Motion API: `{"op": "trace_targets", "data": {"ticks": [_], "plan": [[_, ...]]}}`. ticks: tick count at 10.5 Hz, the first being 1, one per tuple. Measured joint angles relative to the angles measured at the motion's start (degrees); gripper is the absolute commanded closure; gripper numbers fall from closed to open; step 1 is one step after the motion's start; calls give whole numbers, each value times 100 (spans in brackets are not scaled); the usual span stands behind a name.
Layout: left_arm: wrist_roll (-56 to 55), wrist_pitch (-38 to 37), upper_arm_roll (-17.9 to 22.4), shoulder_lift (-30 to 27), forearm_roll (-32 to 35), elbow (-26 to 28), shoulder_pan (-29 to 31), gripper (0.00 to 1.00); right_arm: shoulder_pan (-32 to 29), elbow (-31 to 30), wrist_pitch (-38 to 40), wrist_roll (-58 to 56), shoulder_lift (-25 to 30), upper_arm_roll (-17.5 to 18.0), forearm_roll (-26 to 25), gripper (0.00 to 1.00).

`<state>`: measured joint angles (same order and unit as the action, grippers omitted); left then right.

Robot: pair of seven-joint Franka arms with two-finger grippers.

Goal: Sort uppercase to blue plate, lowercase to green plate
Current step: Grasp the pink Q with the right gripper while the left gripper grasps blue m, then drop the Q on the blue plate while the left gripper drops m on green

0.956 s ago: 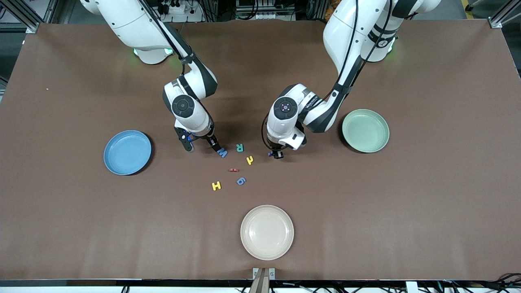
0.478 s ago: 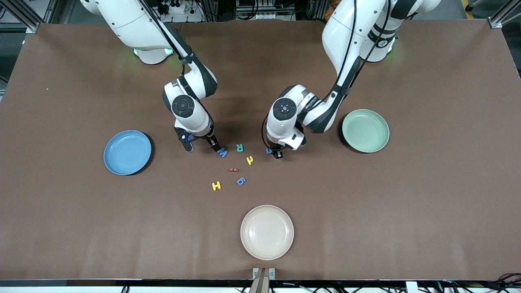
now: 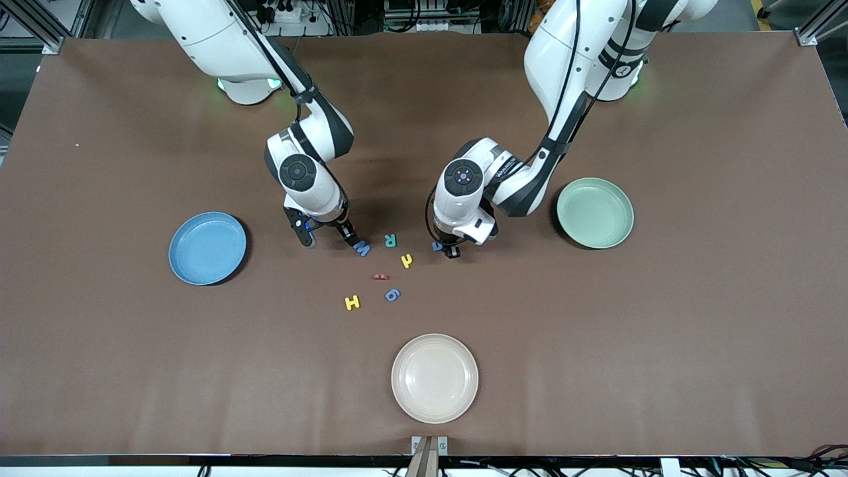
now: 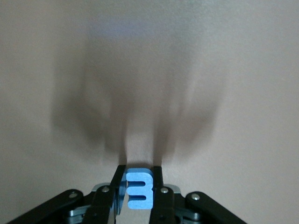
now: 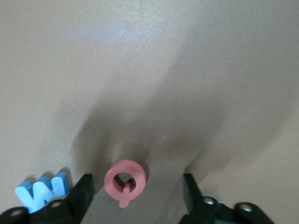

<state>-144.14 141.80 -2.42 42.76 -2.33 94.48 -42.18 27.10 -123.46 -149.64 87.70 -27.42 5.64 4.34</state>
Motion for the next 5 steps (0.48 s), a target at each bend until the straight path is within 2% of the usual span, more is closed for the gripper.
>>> {"op": "trace_targets", "data": {"ticks": [3,5], "plan": [[273,-156,29,-173,0,-33,1,100,-6,1,2,94,63,-13,-3,100],[830,-424,84,-344,0,30,76,100,-9,3,2,94,89,-19,-119,100]]}}
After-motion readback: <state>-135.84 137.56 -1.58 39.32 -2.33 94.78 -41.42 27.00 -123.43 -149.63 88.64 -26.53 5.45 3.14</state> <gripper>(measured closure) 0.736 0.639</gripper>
